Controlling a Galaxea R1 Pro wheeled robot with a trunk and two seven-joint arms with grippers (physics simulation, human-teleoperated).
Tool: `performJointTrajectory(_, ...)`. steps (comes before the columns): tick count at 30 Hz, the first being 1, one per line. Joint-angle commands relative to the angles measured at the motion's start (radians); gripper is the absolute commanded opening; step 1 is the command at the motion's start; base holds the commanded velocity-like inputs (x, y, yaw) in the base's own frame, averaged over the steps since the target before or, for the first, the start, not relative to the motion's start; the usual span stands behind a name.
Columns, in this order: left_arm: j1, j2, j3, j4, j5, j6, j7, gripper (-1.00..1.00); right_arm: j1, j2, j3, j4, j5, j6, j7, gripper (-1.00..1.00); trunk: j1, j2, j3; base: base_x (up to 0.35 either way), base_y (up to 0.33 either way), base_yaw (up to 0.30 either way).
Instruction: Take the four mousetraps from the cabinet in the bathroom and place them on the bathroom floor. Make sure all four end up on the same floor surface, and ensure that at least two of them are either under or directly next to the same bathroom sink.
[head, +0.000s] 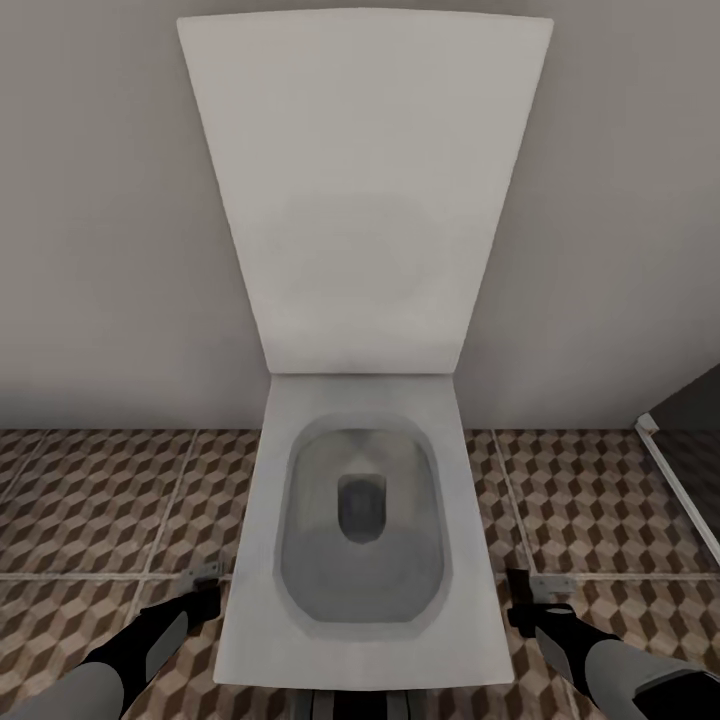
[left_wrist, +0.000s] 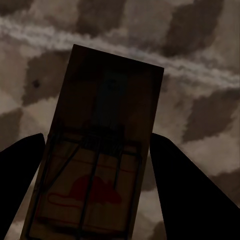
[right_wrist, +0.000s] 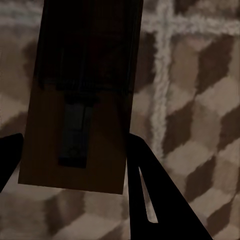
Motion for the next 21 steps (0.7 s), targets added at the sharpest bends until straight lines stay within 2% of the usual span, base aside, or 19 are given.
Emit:
performJointTrajectory(1, 0.0, 0.001, -0.008, -0.003, 0.009, 0.005, 0.007, -1.0, -0.001, 0.0, 0.009, 0.001, -0.011, 0.001, -0.001, -1.0, 0.0, 0.0, -0.001, 0.0, 0.0, 0.0)
performJointTrajectory(21, 0.0, 0.001, -0.008, -0.004, 0.009, 0.005, 0.007, -1.0, 0.011, 0.002, 0.009, 0.002, -0.001, -0.03, 0.002, -1.0, 0.0, 0.0, -0.001, 0.0, 0.0, 0.0)
